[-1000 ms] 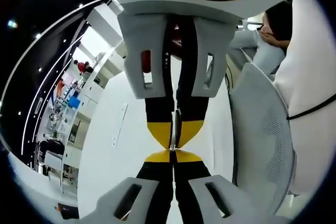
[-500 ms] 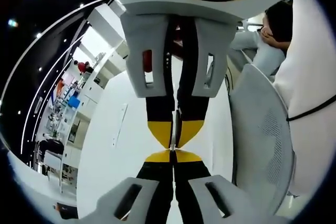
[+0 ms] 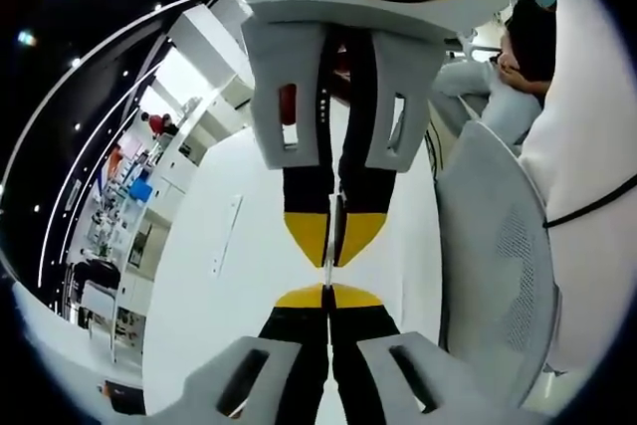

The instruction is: Arrange the food packaging bags into a neat stack by flattening each bag and aligning their edges.

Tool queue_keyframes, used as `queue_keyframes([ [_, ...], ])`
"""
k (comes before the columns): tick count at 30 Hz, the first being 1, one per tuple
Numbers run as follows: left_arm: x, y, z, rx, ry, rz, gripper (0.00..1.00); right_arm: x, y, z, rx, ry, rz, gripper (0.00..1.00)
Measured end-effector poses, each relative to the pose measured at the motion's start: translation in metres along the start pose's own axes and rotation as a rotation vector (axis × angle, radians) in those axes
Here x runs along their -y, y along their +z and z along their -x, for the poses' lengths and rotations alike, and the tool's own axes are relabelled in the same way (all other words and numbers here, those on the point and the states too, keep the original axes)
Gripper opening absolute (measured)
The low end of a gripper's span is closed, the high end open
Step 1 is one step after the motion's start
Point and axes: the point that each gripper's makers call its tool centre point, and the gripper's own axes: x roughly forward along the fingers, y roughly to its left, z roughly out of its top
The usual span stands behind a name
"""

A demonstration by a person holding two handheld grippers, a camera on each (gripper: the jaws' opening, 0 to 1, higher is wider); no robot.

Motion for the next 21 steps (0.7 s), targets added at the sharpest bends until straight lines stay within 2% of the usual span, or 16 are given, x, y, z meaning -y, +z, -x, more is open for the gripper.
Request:
queue_keyframes([
  [21,0.0001,0.0015,0.0007,0.015,-0.003,0.009,0.0,-0.0003,-0.001,0.0012,0.005,-0.001,-0.012,0.0],
])
